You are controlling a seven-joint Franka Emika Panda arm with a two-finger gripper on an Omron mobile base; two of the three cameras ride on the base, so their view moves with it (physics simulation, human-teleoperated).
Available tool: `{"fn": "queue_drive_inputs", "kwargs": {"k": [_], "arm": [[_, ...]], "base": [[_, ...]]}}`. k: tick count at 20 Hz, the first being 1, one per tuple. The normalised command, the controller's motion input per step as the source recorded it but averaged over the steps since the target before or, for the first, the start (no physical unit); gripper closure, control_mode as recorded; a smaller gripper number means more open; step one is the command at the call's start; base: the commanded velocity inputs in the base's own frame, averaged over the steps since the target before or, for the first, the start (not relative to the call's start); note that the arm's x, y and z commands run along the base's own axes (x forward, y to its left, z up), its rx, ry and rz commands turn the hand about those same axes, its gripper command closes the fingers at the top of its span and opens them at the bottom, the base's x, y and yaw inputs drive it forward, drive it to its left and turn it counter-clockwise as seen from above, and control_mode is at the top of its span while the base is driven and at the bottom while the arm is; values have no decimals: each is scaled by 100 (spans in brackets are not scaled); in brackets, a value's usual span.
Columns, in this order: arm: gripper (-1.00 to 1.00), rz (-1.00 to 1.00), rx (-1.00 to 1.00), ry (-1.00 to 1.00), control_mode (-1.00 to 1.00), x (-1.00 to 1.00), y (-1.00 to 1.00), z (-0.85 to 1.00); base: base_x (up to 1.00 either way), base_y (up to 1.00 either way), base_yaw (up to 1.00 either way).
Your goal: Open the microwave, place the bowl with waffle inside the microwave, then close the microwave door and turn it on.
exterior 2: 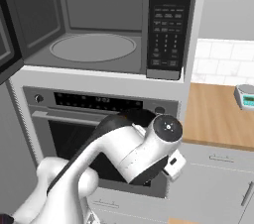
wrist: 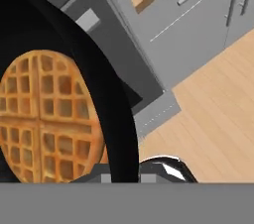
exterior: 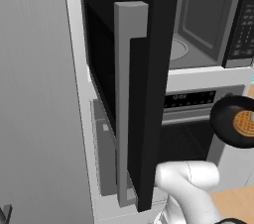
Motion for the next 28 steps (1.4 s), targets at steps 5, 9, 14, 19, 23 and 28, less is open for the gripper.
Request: {"fn": "queue_drive_inputs", "kwargs": {"k": [5, 9, 14, 19, 23, 28], "arm": [[100, 0, -16, 8, -100, 14, 99, 100], [100, 0, 0, 0, -100, 31, 67, 100], [100, 0, 22, -20, -100, 46, 34, 100], [100, 0, 24, -14, -100, 48, 30, 100], [100, -8, 3, -1, -100, 40, 92, 90], [100, -14, 0, 0, -100, 58, 94, 23]], "base": [[0, 0, 0], [0, 0, 0], [0, 0, 0], [0, 0, 0], [0, 0, 0], [0, 0, 0]]}}
